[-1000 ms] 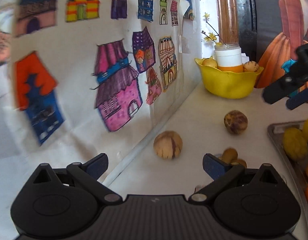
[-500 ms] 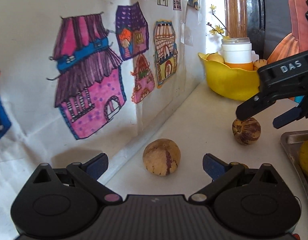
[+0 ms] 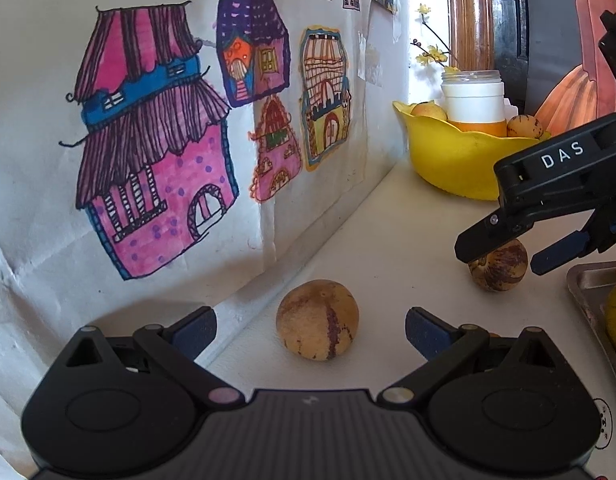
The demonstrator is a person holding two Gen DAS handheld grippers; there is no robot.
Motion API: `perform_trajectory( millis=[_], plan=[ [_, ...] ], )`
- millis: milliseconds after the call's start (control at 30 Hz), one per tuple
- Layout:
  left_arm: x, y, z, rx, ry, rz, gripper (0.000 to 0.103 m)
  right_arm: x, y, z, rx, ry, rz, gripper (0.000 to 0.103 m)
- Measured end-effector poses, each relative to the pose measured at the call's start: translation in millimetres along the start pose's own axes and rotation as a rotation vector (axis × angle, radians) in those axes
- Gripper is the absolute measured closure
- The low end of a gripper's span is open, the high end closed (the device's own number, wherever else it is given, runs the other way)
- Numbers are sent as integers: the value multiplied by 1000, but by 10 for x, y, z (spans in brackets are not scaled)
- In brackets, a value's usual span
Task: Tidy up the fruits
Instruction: 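Grasp the purple-striped melon with right tool while left tool grasps the pale speckled fruit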
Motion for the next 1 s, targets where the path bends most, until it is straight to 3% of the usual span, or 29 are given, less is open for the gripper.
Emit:
perform_trajectory(
  millis=[300, 1000],
  plan=[
    [-31, 3, 18, -6, -11, 2, 0, 1, 4, 73, -10, -5, 14, 14],
    [-44, -4, 96, -12, -12, -25, 1, 70, 29, 143, -63, 19, -8, 43]
  ],
)
Point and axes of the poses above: each gripper's, at about its wrist camera, not at the fingertips, and z roughly the way its jaws point, y to its right, x to its top, the point moved 7 cm from there along z, roughly the way its jaws point, and after that the axes turned 6 degrees about -x, right-handed, at the moved point
